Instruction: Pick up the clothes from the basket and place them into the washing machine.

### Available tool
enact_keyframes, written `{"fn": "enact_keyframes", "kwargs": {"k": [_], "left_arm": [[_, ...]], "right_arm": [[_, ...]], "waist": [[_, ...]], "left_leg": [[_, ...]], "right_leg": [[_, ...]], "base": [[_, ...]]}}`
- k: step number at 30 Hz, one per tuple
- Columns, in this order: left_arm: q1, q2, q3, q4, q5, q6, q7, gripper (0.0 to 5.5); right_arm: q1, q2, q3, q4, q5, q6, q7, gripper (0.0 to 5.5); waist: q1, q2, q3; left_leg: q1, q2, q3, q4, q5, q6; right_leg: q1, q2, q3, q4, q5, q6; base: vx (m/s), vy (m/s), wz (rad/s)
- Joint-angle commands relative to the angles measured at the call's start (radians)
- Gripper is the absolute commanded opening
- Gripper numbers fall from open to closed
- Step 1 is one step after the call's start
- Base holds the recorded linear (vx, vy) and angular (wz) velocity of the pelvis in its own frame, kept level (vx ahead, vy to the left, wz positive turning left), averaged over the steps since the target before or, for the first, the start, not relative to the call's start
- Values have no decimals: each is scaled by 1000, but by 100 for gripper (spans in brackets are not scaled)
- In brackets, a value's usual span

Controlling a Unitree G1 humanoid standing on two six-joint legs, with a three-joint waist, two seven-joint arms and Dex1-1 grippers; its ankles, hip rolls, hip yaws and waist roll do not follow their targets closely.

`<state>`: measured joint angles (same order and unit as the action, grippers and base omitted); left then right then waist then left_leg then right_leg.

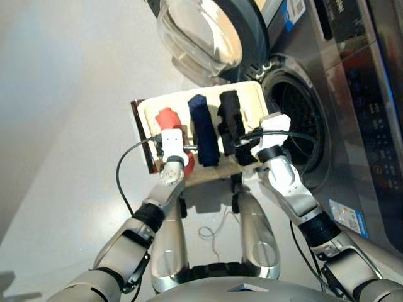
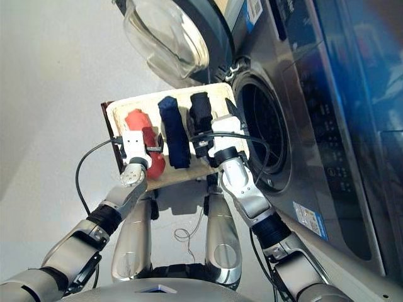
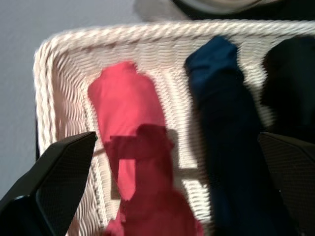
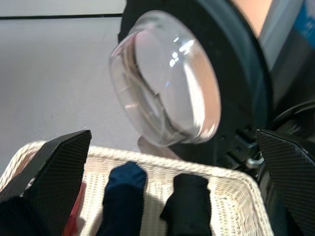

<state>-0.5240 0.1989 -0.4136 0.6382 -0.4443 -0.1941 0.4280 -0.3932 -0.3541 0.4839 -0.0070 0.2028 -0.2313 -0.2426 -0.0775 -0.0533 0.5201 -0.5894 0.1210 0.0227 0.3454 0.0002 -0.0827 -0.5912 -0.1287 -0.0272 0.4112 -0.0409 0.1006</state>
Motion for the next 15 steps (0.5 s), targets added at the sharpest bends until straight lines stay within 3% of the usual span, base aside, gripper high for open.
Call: {"fn": "enact_keyframes", "kwargs": {"k": [1, 8, 15], "left_arm": [[-97, -41, 29, 32, -44, -39, 57, 550], [-231, -43, 106, 269, -183, -18, 73, 550], [-335, -10, 147, 416, -212, 5, 75, 550]], "right_arm": [[-55, -1, 1, -172, -61, -68, -23, 550], [-128, 27, 66, -163, -42, -65, -31, 550], [-149, 18, 94, -180, 2, -79, -12, 550]], "waist": [[-14, -1, 0], [-21, -28, 0], [-38, -60, 0]], "left_leg": [[-38, 21, -9, 157, -112, -6], [-155, 32, -25, 227, -124, -10], [-217, 33, -34, 255, -128, -11]], "right_leg": [[-54, -5, 19, 137, -71, 25], [-170, 2, 21, 197, -84, 20], [-232, 3, 28, 213, -80, 21]], "base": [[0, 0, 0], [-23, -6, 16], [0, 0, 0]]}}
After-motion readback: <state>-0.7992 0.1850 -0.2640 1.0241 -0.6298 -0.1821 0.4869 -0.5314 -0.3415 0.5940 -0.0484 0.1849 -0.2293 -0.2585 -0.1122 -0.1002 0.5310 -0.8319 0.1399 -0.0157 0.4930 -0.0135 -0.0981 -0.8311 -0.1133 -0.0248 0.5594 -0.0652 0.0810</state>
